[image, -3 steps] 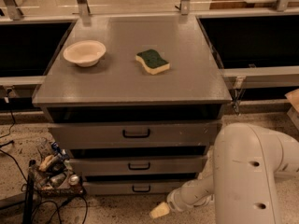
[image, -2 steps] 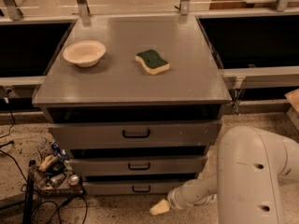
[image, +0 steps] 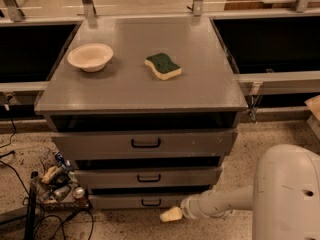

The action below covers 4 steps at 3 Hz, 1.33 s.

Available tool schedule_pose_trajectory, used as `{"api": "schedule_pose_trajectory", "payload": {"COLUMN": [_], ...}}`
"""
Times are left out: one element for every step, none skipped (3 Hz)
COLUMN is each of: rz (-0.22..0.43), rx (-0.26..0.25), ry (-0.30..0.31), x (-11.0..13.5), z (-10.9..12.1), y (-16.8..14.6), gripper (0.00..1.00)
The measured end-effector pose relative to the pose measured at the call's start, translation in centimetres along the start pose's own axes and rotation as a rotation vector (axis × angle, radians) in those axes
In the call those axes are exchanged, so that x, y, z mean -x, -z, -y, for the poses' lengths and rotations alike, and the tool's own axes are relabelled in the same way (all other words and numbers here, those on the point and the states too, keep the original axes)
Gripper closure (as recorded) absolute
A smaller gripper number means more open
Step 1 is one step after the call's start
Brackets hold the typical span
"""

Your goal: Open bottom drawer

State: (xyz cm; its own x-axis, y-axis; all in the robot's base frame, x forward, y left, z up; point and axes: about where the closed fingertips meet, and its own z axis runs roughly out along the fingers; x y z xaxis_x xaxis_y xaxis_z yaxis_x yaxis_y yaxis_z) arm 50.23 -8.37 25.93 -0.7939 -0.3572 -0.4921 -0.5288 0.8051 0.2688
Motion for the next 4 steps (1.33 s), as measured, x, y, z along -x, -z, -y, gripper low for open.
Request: {"api": "schedule_pose_trajectory", "payload": {"rz": [0.001, 0.029, 0.068, 0.068], "rx": [0.014, 0.031, 0.041, 0.041], "ry": [-0.003, 0.013, 0.049, 0.049], "x": [-0.1, 1.4, 3.9, 3.9], "z": [-0.2, -0.8, -2.1, -2.1], "y": [-1.0, -1.7, -1.4, -1.4], "gripper": [0.00, 0.00, 0.00, 0.00]}}
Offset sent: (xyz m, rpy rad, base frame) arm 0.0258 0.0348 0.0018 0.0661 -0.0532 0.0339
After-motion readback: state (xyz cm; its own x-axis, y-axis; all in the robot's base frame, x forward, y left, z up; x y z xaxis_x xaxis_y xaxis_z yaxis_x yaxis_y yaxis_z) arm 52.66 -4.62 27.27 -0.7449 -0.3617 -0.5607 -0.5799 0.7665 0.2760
